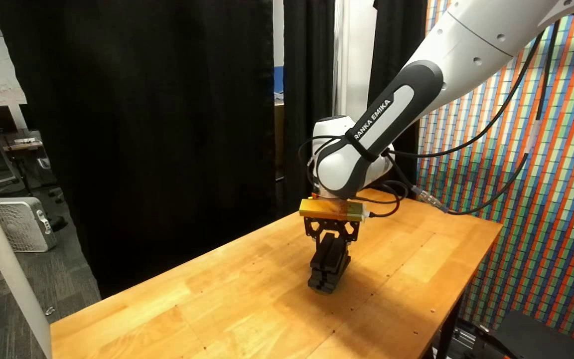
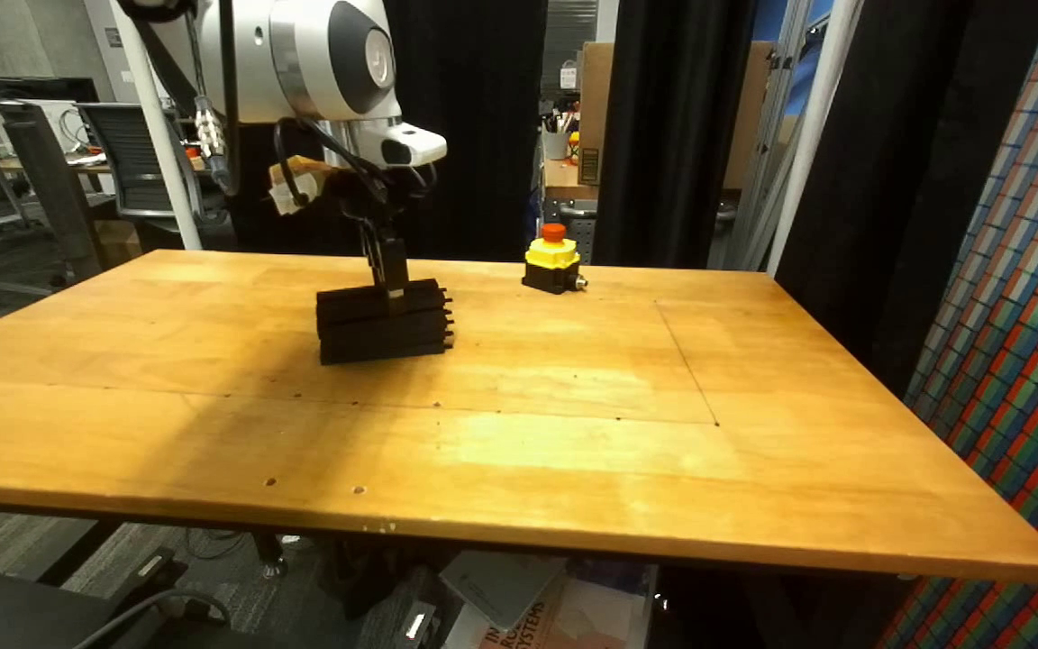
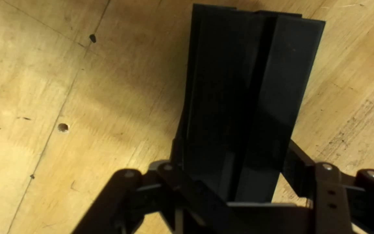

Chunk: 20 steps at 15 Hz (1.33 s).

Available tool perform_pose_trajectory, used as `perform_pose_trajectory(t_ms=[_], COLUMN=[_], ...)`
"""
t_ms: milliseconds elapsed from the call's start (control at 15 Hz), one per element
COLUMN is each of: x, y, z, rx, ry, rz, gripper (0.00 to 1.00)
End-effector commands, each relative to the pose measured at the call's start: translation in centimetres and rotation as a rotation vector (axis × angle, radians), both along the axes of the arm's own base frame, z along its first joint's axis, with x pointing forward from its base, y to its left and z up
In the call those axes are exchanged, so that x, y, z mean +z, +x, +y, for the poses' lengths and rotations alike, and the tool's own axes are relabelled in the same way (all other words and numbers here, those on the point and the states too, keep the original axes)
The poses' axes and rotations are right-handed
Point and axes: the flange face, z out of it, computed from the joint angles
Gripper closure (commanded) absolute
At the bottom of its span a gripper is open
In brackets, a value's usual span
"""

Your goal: Stack the black pieces together

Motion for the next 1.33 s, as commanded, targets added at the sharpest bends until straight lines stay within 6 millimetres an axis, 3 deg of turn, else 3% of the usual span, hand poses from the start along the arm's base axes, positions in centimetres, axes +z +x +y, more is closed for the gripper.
perform_pose_trajectory(t_ms=[0, 1067, 1133, 1200, 1267], x=[0.81, 0.55, 0.55, 0.53, 0.54], y=[-0.05, -0.25, -0.27, -0.28, -0.31], z=[-0.18, 0.47, 0.46, 0.46, 0.47], rx=[0.008, 0.053, 0.048, 0.048, 0.048], ry=[-0.007, -0.014, -0.012, -0.011, -0.012], rz=[-0.020, -0.007, -0.001, 0.001, 0.003], gripper=[0.52, 0.52, 0.25, 0.05, 0.06])
